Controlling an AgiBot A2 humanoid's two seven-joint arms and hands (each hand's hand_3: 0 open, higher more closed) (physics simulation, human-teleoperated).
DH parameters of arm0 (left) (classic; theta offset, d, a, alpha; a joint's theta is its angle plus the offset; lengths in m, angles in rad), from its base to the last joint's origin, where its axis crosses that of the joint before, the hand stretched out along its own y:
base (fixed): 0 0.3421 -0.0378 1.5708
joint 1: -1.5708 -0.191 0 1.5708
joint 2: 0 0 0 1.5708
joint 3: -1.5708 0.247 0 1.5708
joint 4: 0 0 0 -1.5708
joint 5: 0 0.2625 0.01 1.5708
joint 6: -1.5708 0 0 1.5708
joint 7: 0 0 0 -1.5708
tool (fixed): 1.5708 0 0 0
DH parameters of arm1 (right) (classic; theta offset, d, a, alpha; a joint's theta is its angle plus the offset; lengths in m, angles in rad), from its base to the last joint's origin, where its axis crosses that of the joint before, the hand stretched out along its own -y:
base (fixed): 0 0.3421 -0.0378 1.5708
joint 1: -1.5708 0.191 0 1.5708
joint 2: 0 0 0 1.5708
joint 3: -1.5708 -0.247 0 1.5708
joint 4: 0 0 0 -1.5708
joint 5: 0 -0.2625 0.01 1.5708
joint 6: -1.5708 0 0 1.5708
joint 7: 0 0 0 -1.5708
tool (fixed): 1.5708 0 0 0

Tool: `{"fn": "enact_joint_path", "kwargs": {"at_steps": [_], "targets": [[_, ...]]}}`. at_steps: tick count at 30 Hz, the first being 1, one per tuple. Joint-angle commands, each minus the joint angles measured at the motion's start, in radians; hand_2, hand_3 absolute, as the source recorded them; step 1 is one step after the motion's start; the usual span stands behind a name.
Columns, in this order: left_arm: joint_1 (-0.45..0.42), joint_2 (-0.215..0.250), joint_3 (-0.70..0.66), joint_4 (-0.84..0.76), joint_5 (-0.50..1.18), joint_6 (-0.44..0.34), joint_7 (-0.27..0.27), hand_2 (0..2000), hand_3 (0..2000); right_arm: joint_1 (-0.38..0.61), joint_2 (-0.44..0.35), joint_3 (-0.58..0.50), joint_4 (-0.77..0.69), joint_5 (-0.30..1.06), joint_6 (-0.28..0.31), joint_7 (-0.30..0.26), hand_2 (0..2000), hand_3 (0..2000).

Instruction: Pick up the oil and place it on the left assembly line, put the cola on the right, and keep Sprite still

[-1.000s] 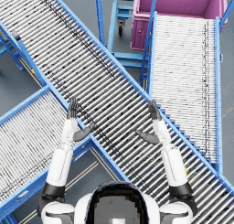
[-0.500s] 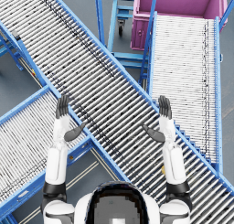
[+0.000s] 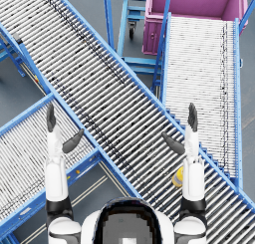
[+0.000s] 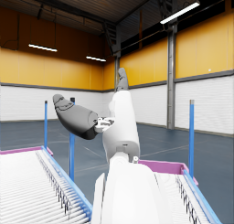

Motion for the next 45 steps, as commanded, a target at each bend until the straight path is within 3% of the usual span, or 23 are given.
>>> {"fn": "enact_joint_path", "kwargs": {"at_steps": [1, 45], "targets": [[0.012, -0.001, -0.019, -0.007, 0.001, 0.000, 0.000, 0, 0, 0.013, -0.002, -0.025, 0.008, 0.001, 0.000, 0.000, 0, 0], [0.000, 0.039, -0.027, -0.054, 0.003, 0.000, 0.000, 0, 0, 0.038, -0.042, -0.086, -0.029, 0.003, 0.000, 0.000, 0, 0]]}}
